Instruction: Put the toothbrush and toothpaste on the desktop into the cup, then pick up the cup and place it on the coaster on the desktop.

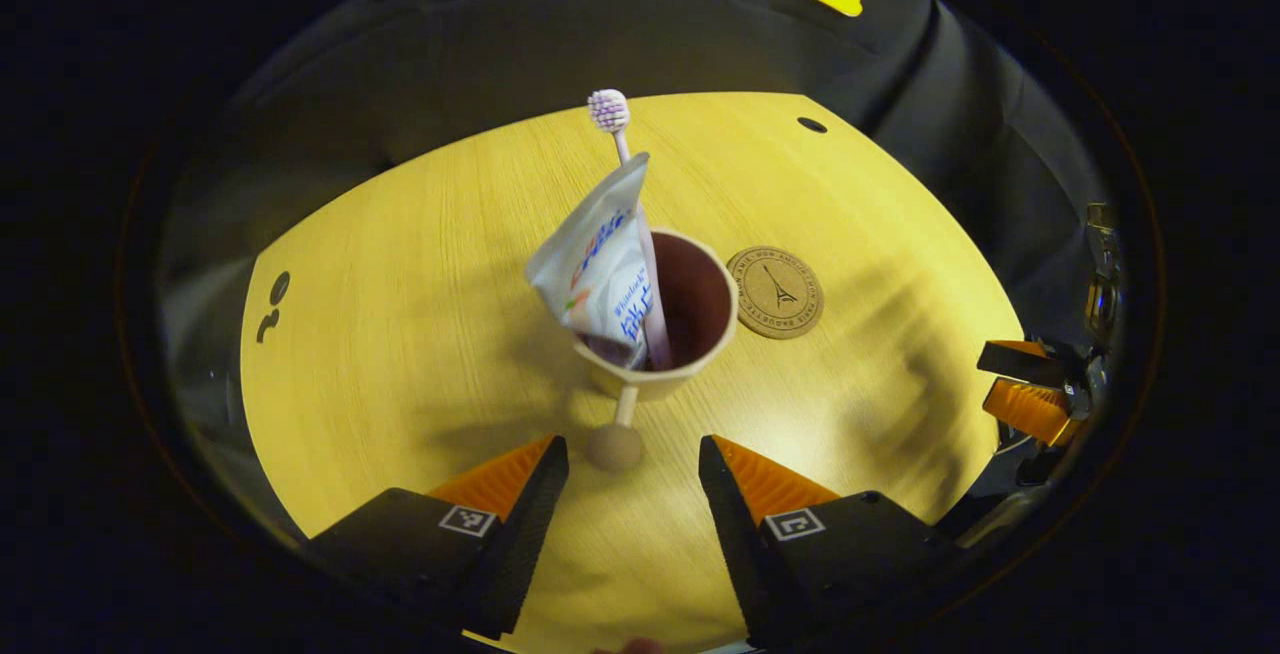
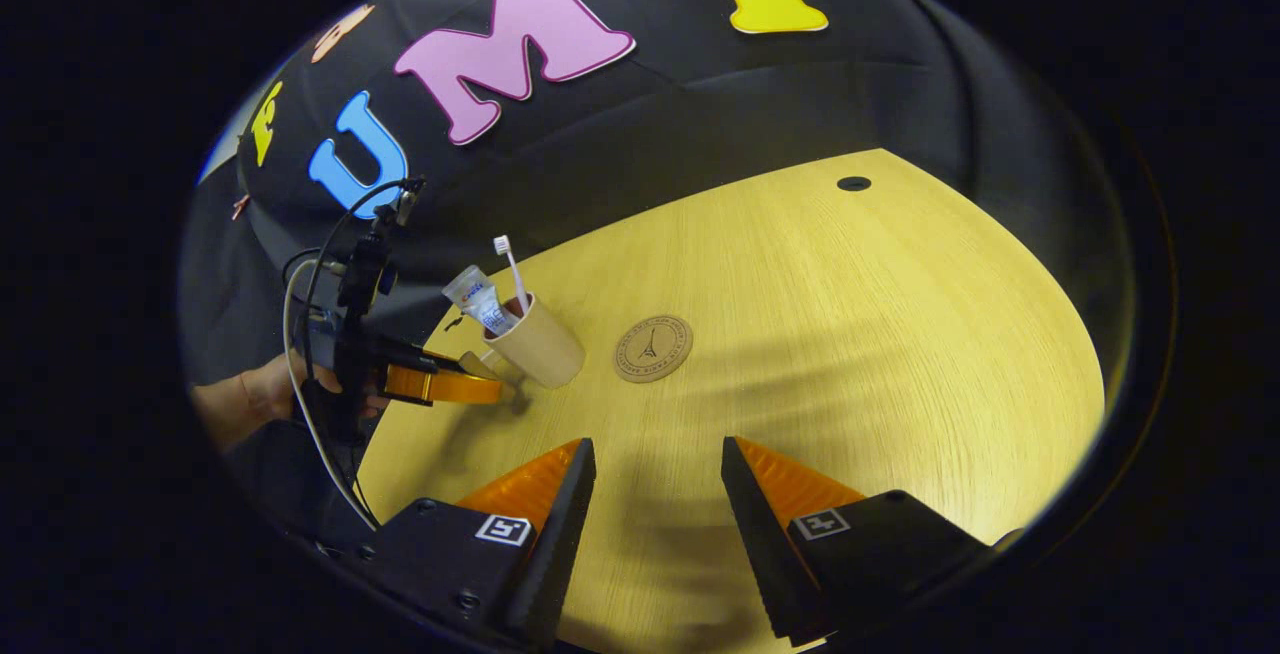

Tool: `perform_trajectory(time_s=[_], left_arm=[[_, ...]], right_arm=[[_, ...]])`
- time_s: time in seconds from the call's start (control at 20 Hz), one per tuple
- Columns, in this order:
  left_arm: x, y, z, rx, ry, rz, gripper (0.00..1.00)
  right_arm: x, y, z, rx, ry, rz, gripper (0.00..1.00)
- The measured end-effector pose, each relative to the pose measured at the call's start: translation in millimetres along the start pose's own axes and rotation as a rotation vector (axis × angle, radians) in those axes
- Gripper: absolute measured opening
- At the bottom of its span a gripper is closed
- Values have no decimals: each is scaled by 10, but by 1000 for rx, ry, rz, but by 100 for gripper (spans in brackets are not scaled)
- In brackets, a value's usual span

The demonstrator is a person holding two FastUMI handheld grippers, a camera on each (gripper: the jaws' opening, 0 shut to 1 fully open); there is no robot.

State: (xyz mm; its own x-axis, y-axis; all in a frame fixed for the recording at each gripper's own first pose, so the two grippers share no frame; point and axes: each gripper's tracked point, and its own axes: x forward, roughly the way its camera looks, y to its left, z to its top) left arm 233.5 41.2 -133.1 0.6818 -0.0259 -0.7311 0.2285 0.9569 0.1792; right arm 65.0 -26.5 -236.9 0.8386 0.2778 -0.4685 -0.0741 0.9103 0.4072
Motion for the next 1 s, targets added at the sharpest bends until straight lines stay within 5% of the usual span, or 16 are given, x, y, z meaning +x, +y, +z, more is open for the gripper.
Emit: perform_trajectory(time_s=[0.4,0.85,1.0], left_arm=[[290,32,84,87,122,16,80],[339,-4,125,67,132,27,24],[329,24,139,58,112,48,28]], right_arm=[[88,-200,-33,42,13,-13,78],[119,-258,-50,67,28,-7,79],[119,-257,-26,72,27,-5,79]])
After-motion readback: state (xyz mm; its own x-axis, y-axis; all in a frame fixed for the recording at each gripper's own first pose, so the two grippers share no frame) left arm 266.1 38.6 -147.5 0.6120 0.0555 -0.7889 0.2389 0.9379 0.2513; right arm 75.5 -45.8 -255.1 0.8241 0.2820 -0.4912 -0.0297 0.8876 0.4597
